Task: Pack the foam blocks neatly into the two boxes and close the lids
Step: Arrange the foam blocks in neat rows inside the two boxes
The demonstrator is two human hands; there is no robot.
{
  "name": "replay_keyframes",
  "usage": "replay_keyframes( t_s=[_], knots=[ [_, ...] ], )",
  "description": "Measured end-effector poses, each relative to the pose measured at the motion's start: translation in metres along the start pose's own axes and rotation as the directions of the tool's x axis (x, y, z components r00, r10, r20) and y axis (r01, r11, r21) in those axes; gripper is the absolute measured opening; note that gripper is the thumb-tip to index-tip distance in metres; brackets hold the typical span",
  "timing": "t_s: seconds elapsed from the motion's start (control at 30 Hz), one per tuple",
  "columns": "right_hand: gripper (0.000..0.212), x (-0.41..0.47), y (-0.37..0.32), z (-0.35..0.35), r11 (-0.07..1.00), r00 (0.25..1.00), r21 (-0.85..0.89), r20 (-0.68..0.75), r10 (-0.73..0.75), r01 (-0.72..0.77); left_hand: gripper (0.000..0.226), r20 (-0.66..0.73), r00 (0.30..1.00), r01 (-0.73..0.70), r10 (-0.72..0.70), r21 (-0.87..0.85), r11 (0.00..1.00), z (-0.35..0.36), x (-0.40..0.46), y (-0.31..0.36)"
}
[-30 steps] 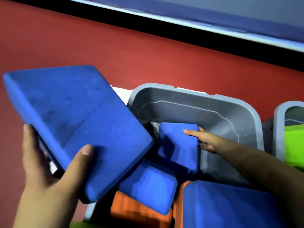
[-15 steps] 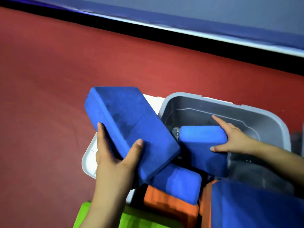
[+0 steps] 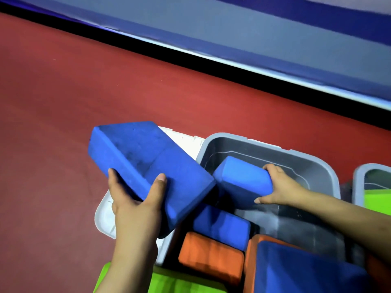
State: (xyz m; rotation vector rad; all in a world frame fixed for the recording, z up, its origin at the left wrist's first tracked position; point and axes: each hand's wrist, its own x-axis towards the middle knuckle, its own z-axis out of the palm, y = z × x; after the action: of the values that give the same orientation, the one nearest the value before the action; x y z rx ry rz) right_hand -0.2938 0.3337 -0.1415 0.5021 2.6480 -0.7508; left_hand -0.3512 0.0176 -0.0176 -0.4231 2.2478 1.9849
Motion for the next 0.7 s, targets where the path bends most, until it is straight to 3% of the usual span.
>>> replay_keyframes(
  t_s=[0.23, 0.33, 0.47, 0.6, 0.7],
  knots=[
    [0.089, -0.009, -0.011, 0.026, 0.999, 0.987, 0.040, 0.158, -0.023, 0.016, 0.103, -0.003, 1.000, 0.029, -0.029, -0.001, 1.000, -0.007, 0.000, 0.007],
    [0.070, 0.003, -0.025, 0.041, 0.998, 0.958, 0.047, 0.281, -0.058, 0.047, 0.111, 0.004, 0.999, 0.035, -0.035, 0.019, 0.999, -0.007, -0.001, 0.007],
    [0.055, 0.013, -0.028, 0.044, 0.999, 0.953, 0.038, 0.302, -0.017, 0.006, 0.110, 0.026, 0.999, 0.027, -0.029, 0.044, 0.999, -0.009, -0.001, 0.007],
    [0.061, 0.007, -0.031, 0.047, 0.999, 0.942, -0.037, 0.336, 0.013, -0.001, 0.113, 0.040, 0.999, 0.029, -0.030, 0.029, 0.999, -0.008, -0.007, 0.015],
    [0.084, 0.003, -0.044, 0.046, 0.975, 0.958, -0.219, 0.285, 0.033, 0.031, 0.113, 0.053, 0.999, 0.000, 0.000, 0.013, 1.000, -0.005, -0.011, 0.021]
  ],
)
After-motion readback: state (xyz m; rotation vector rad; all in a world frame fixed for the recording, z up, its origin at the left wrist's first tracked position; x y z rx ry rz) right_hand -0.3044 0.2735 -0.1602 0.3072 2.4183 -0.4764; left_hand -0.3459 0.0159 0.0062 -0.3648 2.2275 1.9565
